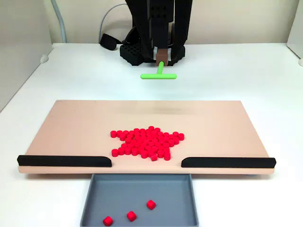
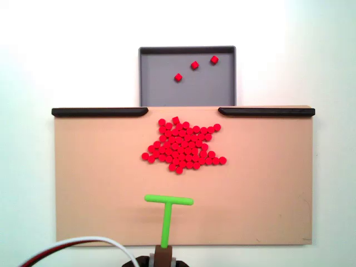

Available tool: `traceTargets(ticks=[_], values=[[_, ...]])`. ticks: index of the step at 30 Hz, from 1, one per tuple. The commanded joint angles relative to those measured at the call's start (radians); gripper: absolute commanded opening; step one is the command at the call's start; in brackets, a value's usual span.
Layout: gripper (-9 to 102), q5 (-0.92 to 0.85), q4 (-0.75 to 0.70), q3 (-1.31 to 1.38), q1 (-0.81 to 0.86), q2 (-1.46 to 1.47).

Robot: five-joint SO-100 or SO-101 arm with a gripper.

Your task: Gather the right side granules

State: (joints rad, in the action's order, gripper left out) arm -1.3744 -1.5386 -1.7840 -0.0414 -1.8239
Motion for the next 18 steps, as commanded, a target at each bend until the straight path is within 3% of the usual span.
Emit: traceTargets(ticks=[1,18], values=[[0,-0.114,0.014,0.023,0.025,-0.063],[0,-0.126,0.015,0.023,0.032,-0.061]])
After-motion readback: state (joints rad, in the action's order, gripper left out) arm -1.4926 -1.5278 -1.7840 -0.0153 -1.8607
